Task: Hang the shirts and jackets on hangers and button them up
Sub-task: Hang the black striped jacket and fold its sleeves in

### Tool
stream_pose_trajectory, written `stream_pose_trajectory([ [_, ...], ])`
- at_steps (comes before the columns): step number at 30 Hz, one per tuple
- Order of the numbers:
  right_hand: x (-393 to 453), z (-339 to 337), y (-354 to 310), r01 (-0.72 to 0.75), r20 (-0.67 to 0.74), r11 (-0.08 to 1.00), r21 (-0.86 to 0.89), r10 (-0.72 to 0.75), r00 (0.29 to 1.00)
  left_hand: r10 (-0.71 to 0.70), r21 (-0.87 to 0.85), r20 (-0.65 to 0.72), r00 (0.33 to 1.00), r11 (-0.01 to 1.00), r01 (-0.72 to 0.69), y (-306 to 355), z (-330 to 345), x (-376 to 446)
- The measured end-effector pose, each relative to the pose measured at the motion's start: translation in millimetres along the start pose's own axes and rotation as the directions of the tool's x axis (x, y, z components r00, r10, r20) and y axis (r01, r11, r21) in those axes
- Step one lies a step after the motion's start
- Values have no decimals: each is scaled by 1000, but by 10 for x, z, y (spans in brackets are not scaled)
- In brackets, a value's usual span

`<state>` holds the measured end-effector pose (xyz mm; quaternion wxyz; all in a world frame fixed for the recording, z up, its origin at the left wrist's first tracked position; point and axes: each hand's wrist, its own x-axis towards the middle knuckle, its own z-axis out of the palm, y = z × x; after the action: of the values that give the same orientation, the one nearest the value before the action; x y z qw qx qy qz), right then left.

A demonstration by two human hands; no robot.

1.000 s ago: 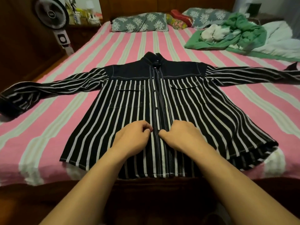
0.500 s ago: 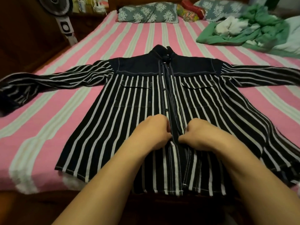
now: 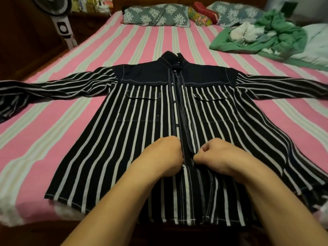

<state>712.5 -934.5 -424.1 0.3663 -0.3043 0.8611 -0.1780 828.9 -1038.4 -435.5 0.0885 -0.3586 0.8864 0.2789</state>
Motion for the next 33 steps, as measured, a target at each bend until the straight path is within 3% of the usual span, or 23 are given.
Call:
stream_pose_trajectory([
  [7,-40,-35,-43,-3,-92,991,-132,-9,996,-51,-241,-176,983,971,7,-25,41,-87],
  [8,-55,-63,-37,7,-113,996,-83,-17,993,-52,-284,-174,983,959,0,-46,31,-101],
  [10,-87,-100,-7,62,-120,983,174,-42,992,-55,-384,-160,986,923,-11,-88,14,-126],
  [12,-142,-91,3,104,-105,881,461,-62,992,-64,-485,-151,986,874,-17,-114,8,-144],
  [14,-160,-7,-1,105,-80,824,557,-72,994,-74,-556,-150,986,831,-22,-125,11,-148],
  [19,-126,177,-11,168,-148,829,533,-104,983,-67,-639,-120,990,769,-26,-130,-10,-130],
  [28,-88,129,9,116,-68,785,608,-94,993,-45,-734,-22,999,678,14,-195,-78,-79],
  [33,-85,176,-16,135,-148,797,589,-58,987,-38,-739,-11,999,674,17,-205,-91,-65],
])
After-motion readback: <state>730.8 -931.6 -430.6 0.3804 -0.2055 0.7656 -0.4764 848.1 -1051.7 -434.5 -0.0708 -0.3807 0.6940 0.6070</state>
